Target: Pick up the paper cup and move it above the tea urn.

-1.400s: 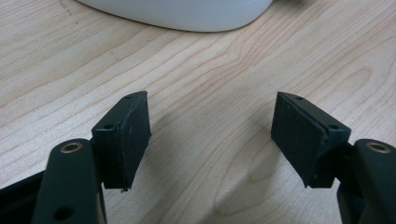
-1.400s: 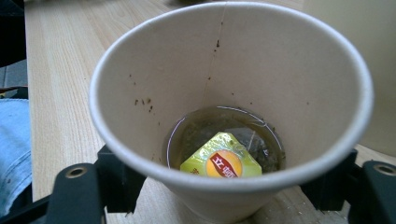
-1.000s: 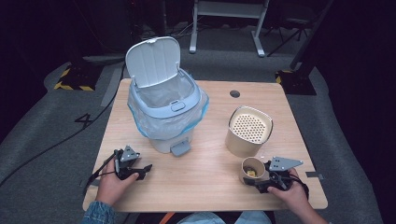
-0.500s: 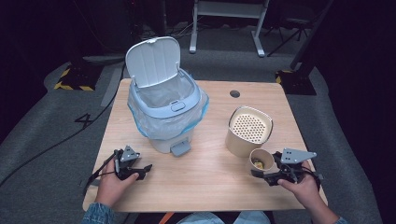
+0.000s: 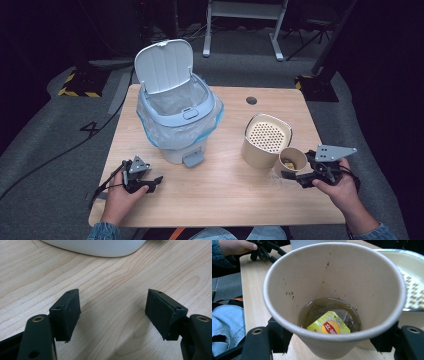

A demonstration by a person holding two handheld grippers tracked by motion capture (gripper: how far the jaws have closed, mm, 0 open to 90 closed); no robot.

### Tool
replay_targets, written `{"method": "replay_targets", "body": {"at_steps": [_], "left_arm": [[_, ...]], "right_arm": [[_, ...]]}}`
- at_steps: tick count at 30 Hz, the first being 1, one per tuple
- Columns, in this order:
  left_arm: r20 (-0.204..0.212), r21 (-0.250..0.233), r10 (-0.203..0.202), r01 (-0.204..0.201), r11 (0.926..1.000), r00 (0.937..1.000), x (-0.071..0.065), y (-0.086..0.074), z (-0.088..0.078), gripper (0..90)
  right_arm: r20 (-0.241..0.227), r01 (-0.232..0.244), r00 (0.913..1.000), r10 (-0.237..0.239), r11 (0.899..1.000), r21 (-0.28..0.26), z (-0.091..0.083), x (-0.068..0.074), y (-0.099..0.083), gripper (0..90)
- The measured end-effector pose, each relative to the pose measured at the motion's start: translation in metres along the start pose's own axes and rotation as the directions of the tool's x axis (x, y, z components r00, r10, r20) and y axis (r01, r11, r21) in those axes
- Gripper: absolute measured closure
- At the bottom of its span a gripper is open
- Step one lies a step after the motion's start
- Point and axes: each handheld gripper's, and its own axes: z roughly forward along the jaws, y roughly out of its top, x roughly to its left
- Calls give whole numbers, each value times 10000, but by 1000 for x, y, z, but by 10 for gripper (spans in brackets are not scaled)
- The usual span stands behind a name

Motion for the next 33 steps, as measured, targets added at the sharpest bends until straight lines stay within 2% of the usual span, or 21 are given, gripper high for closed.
{"method": "replay_targets", "body": {"at_steps": [10, 15, 19, 28, 33], "left_arm": [[12, 6, -9, 9, 10000, 10000, 0, 0, 0, 287], [12, 3, -9, 9, 10000, 10000, 0, 0, 0, 287], [11, 2, -11, 11, 10000, 10000, 0, 0, 0, 287], [34, 20, -21, 21, 10000, 10000, 1, 1, 1, 286], [25, -6, 14, -14, 10000, 10000, 2, 2, 2, 285]], "right_arm": [[421, 286, 9987, -279, 9994, -168, -12, -21, 25, 310], [722, 670, 9952, -659, 9977, -132, -11, -31, 36, 310], [1044, 945, 9901, -935, 9955, -52, -9, -41, 44, 309], [1627, 1159, 9798, -1164, 9932, 126, 0, -65, 56, 309], [2007, 1422, 9689, -1448, 9895, 270, 4, -76, 61, 309]]}}
